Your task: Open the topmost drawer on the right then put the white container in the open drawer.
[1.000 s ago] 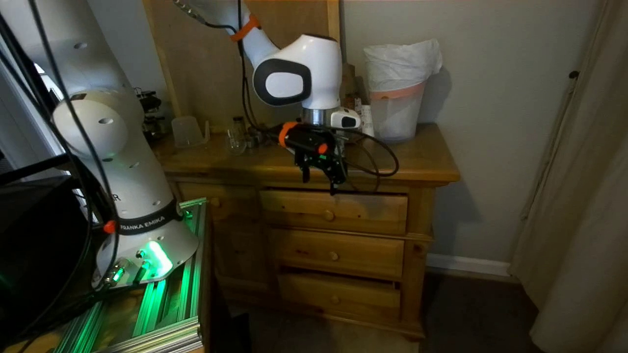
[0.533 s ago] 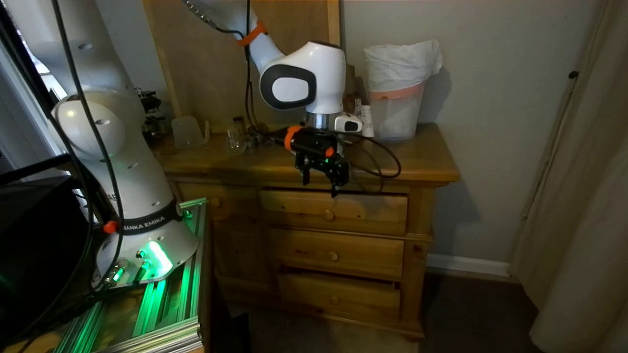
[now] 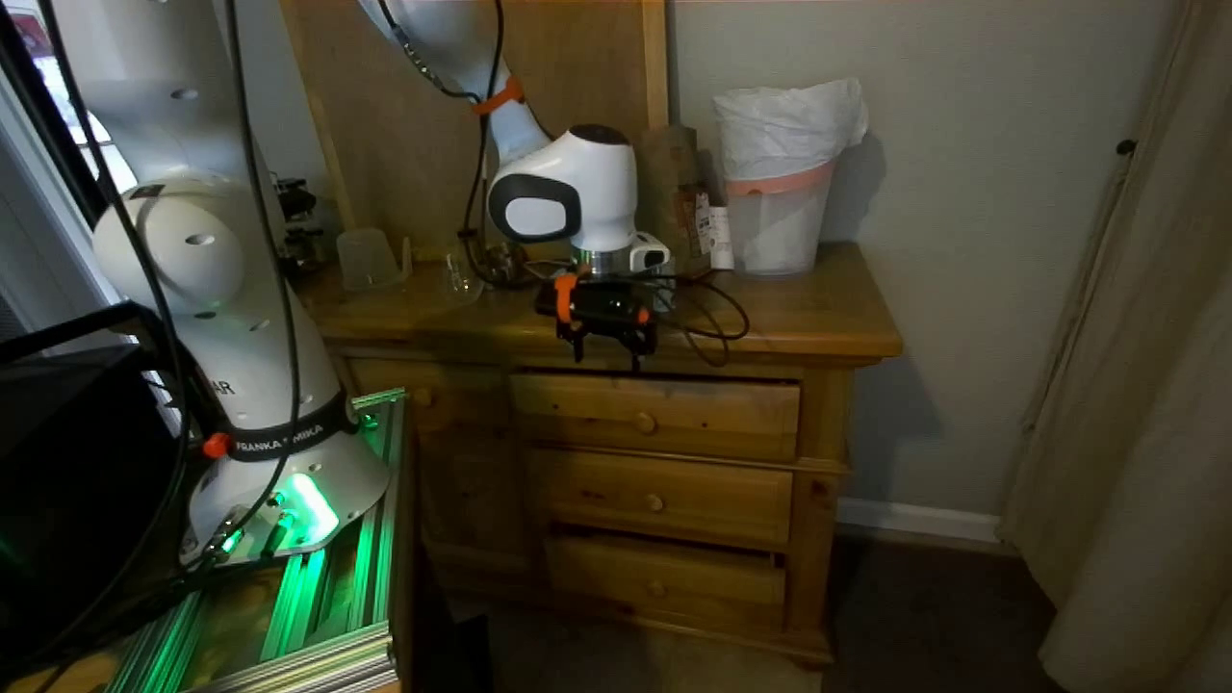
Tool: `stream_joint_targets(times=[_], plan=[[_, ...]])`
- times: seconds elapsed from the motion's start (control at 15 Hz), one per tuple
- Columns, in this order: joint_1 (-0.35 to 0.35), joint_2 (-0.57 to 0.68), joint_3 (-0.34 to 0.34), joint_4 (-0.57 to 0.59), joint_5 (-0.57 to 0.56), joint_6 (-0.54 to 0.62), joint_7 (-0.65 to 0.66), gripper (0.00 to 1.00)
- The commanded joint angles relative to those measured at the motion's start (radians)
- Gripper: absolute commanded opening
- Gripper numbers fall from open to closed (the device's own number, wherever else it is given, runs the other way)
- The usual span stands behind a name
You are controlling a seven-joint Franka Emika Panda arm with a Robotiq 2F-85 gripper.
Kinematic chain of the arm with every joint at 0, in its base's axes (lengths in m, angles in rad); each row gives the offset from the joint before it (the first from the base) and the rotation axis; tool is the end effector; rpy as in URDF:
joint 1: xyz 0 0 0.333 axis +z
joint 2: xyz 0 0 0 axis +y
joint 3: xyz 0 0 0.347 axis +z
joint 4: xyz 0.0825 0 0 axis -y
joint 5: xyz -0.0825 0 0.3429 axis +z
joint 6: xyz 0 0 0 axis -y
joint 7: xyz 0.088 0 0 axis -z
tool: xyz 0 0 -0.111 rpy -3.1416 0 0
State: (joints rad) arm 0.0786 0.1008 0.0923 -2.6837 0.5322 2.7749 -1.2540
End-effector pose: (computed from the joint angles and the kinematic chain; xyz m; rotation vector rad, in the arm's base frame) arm 0.3934 0.0466 0.2636 -2.6536 -1.3232 -0.1358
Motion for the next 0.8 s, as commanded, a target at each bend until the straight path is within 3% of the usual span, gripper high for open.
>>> stream_joint_targets(times=[0.0,0.2,0.27,0.73], plan=[[-0.124,0.068,0.154,0.042,0.278,0.068,-0.268,1.00],[-0.224,0.133,0.262,0.094,0.493,0.073,-0.486,1.00],[-0.155,0.071,0.202,0.044,0.387,0.059,-0.359,1.00],[-0.187,0.116,0.192,0.061,0.414,0.088,-0.418,1.00]])
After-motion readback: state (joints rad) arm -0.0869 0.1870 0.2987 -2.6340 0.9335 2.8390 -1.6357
